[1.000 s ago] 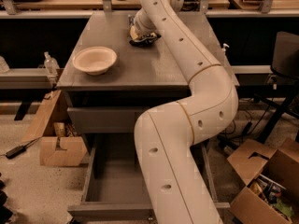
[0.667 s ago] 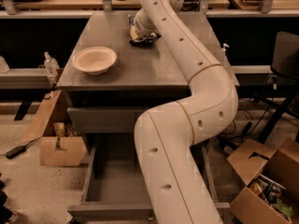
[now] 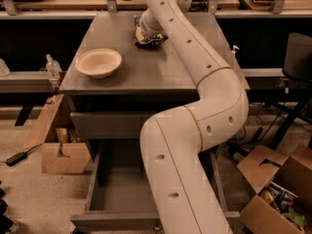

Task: Place blue chip bag into middle drawer

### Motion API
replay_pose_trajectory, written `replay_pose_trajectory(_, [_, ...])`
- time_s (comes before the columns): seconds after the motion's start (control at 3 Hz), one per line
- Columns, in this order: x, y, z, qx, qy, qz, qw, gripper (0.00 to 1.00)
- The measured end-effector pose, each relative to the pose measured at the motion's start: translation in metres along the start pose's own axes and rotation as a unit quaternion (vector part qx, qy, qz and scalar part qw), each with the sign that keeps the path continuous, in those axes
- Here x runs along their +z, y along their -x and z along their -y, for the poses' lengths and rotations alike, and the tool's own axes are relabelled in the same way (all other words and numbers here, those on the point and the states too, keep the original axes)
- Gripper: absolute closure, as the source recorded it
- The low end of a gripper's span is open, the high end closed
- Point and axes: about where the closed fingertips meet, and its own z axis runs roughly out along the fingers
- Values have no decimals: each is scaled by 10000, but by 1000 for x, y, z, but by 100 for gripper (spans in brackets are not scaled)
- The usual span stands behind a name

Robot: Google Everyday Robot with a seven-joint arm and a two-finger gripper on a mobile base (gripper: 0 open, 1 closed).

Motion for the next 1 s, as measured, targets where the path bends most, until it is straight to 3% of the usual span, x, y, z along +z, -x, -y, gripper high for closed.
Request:
replay_pose_trajectory(0.33, [-55,21,18,-415,-152,190,9988,100])
replay_pose_trajectory(0.67, [-72,29,20,-627,-182,254,9975,100])
replay_pose_trajectory(1.0, [-72,29,21,-626,-182,253,9976,100])
